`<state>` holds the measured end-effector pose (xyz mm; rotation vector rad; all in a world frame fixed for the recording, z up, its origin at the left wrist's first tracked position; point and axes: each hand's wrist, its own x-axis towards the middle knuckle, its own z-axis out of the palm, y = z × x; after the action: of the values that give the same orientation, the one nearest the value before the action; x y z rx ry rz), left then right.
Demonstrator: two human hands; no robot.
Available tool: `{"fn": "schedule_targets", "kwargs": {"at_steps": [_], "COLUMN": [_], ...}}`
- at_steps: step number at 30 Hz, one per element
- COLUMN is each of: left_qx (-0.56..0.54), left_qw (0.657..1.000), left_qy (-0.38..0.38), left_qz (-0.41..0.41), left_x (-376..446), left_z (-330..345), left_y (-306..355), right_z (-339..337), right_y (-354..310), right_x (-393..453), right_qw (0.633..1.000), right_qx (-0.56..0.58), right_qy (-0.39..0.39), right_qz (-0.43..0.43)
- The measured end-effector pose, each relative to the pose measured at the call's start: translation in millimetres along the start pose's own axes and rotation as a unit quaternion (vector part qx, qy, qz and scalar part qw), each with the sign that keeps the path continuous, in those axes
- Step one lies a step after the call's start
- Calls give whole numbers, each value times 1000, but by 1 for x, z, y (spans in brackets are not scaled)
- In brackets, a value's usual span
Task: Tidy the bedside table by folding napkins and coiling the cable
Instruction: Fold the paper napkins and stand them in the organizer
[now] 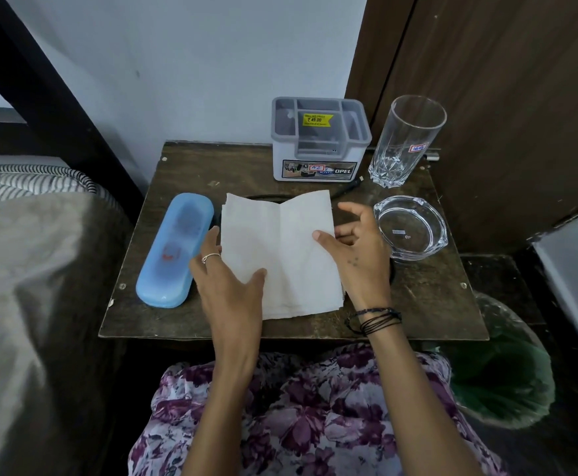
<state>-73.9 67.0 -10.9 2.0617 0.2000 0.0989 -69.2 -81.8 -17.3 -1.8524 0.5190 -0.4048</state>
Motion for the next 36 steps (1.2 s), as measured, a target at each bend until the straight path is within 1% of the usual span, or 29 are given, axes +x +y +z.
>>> {"fn": "schedule_targets", "kwargs": {"at_steps": [2, 5, 7, 11, 14, 19, 23, 25, 28, 30, 32, 34, 36], "left_qx": [-25, -73, -110, -139, -184, -244, -282, -311, -343, -343, -330, -315, -306], "left_qw": [1000, 997, 994, 990, 982, 968, 958, 949, 939, 939, 944, 949, 951], "left_qy": [6, 5, -3, -7, -8, -36, -57, -55, -37, -21, -17, -25, -42], "left_qz": [10, 7, -7, -28, -39, -52, -15, 0, -12, -13, -9, -7, -14], "left_x": [-1, 0, 0, 1, 2, 0, -4, -6, -6, -4, -3, -2, -1], "left_z": [2, 5, 6, 7, 7, 9, 10, 11, 12, 12, 10, 10, 11], "left_y": [3, 6, 6, 2, 2, 3, 10, 13, 13, 12, 10, 8, 7], "right_z": [1, 1, 0, 1, 0, 1, 3, 4, 4, 4, 4, 5, 5], "right_y": [-1, -1, -1, -2, 2, -2, -4, -2, -3, -4, -5, -3, -2], "right_x": [-2, -4, -5, -5, -5, -6, -7, -8, -8, -8, -7, -7, -6], "right_qw": [1000, 999, 999, 997, 997, 997, 996, 995, 993, 992, 993, 991, 984], "right_qx": [22, 39, 37, 17, -3, 13, 44, 52, 82, 93, 79, 87, 125], "right_qy": [4, -9, -22, -50, -59, -65, -76, -79, -80, -76, -70, -74, -85], "right_qz": [-3, -12, -20, -48, -56, -29, 10, 20, 37, 46, 51, 69, 91]}}
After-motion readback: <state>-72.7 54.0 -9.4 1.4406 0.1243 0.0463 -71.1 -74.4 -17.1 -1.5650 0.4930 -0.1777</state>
